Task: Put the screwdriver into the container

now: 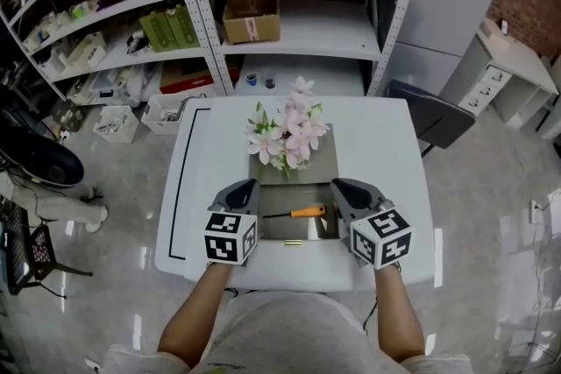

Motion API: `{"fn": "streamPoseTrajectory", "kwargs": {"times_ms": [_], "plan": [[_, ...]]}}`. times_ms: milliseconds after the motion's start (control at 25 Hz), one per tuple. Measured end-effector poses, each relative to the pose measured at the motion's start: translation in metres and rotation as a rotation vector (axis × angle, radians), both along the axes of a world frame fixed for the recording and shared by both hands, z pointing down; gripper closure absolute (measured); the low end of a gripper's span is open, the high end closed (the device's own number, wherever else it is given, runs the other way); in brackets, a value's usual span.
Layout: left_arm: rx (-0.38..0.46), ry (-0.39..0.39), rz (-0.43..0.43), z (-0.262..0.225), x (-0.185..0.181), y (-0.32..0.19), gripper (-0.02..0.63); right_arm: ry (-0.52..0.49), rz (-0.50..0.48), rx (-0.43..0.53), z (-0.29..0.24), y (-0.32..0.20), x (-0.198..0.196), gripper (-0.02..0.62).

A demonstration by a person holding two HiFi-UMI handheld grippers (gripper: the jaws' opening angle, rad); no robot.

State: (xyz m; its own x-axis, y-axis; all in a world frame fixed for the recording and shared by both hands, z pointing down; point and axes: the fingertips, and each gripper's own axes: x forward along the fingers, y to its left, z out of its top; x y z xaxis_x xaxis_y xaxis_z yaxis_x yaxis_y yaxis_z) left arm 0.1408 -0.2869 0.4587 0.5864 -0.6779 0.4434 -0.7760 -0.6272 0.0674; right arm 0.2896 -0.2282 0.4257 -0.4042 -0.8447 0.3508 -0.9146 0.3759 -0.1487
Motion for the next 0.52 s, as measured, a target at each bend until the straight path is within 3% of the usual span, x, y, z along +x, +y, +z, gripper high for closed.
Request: {"fn": "streamPoseTrajectory", "kwargs": {"times_ms": [520], "plan": [[-0.002, 0.012, 0.024, 0.0010, 0.0076, 0.0011, 0.603, 0.017, 0.004, 0.002, 0.0003, 0.0025, 0.0013, 0.592]]}}
